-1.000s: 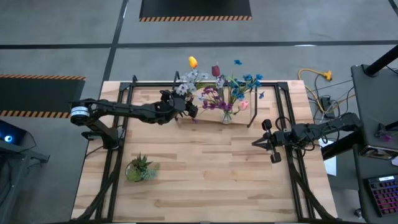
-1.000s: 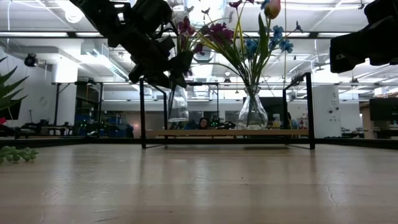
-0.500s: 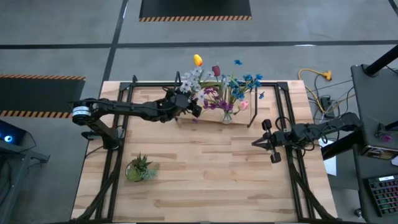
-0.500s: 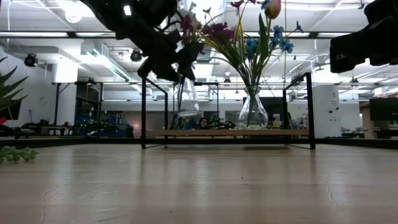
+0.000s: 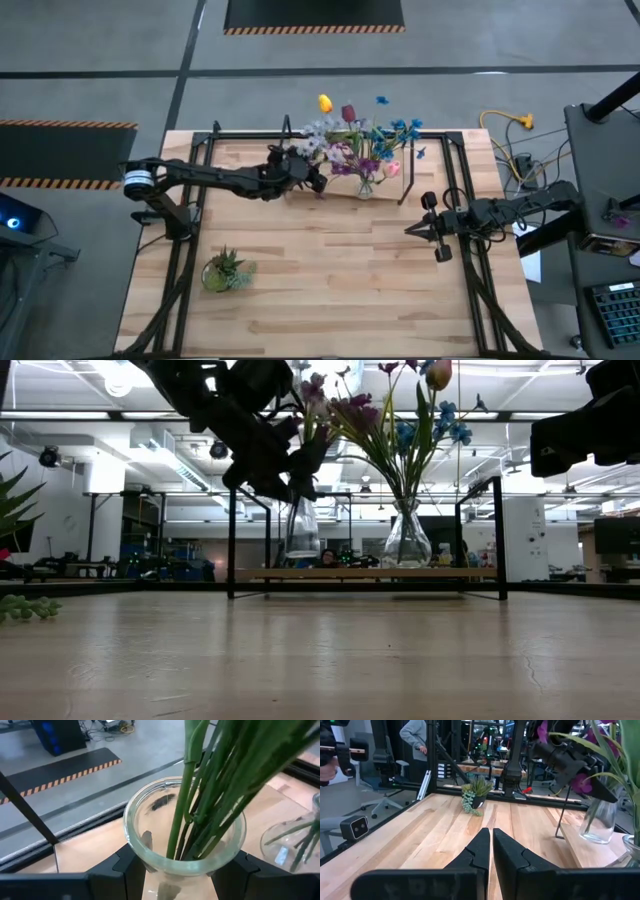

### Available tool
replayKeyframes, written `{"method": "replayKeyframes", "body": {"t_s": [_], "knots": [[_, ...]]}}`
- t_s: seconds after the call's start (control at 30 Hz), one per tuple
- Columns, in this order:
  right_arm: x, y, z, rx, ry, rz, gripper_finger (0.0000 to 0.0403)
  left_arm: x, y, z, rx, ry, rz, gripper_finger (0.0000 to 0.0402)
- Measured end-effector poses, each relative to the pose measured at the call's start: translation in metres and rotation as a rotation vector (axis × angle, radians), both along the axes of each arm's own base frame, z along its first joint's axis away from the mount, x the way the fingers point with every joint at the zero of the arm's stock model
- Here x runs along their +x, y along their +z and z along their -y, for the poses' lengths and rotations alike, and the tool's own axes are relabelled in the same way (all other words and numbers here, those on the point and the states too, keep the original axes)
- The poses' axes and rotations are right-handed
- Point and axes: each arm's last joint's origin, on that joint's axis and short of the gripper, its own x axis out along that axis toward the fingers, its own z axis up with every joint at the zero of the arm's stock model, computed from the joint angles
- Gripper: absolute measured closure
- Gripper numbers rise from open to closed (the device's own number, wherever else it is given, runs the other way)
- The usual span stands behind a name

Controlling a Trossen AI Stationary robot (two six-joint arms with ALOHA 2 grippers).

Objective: Pick and place flowers into a vace then onto a shelf
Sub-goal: Put the transparent vase on the shelf

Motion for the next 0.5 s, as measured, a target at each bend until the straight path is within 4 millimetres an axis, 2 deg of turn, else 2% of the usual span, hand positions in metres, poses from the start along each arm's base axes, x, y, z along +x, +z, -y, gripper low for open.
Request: {"method": "replayKeyframes", "body": {"t_s": [0.3, 0.5], "knots": [[0.0, 0.0, 0.0, -0.001, 0.0, 0.001, 0.039, 0.002, -0.004, 0.003, -0.023, 0.004, 0.01, 0.0239], [0.0, 0.0, 0.0, 0.003, 0.0, -0.003, 0.039, -0.002, 0.006, 0.004, -0.003, 0.005, 0.015, 0.0239]]}}
